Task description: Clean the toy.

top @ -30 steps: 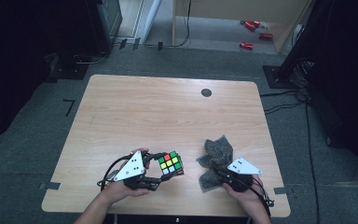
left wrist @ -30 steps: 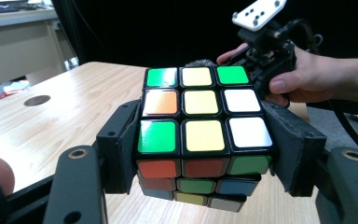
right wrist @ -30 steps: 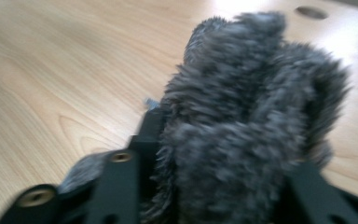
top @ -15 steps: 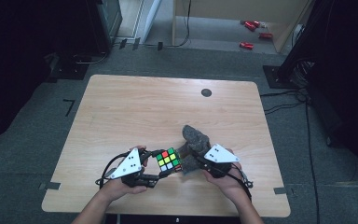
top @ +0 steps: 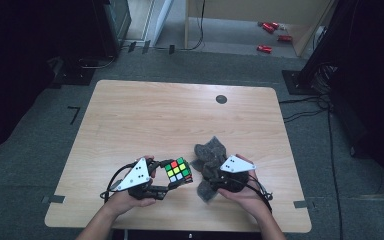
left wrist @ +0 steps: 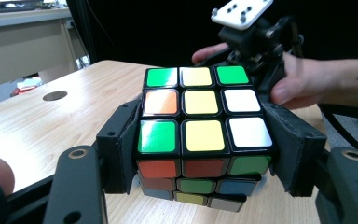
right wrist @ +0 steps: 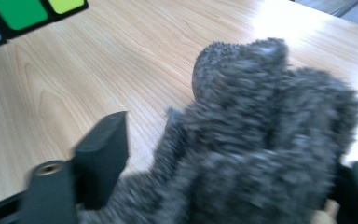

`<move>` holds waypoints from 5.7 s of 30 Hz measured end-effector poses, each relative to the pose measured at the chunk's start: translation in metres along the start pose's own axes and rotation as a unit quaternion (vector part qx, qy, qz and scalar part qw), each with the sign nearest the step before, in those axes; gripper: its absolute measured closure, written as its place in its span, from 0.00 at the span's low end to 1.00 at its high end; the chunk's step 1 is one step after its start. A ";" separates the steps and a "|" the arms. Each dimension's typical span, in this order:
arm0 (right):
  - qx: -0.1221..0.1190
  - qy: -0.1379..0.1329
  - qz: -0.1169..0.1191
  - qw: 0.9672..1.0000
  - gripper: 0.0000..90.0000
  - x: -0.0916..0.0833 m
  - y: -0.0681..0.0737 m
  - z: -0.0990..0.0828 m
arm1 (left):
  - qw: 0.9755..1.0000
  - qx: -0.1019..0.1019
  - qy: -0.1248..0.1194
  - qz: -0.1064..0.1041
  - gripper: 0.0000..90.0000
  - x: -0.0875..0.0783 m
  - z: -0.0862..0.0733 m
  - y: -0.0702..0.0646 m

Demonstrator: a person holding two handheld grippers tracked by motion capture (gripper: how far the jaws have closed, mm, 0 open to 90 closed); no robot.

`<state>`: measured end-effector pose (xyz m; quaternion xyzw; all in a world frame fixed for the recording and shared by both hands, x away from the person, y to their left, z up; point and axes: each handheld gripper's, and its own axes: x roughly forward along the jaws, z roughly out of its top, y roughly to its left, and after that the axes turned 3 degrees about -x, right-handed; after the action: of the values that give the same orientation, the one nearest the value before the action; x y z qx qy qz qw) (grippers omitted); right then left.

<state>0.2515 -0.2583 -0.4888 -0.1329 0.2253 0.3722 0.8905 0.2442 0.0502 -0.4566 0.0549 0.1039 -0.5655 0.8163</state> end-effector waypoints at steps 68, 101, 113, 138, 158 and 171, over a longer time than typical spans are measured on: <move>0.068 0.020 -0.089 0.994 0.00 -0.048 -0.048 -0.026 | 0.986 -0.033 0.054 0.155 0.39 -0.005 -0.021 0.031; 0.103 0.030 -0.113 0.988 0.00 -0.069 -0.060 -0.060 | 0.957 -0.051 0.140 0.249 0.39 0.021 -0.048 0.036; 0.105 0.029 -0.118 0.987 0.00 -0.077 -0.063 -0.061 | 0.965 -0.051 0.129 0.223 0.23 0.018 -0.042 0.032; 0.140 0.067 -0.154 0.976 0.00 -0.102 -0.073 -0.096 | 0.924 -0.148 0.120 0.333 0.13 -0.112 -0.055 0.048; 0.174 0.133 -0.195 0.956 0.00 -0.110 -0.073 -0.114 | 0.869 -0.211 0.209 0.397 0.12 -0.139 -0.091 0.058; 0.184 0.133 -0.194 0.954 0.00 -0.111 -0.074 -0.115 | 0.857 -0.224 0.230 0.402 0.15 -0.133 -0.093 0.061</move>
<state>0.2014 -0.4222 -0.5273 -0.0560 0.3765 0.1236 0.9164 0.2460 0.2127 -0.5180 0.0365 0.3813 -0.1208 0.9158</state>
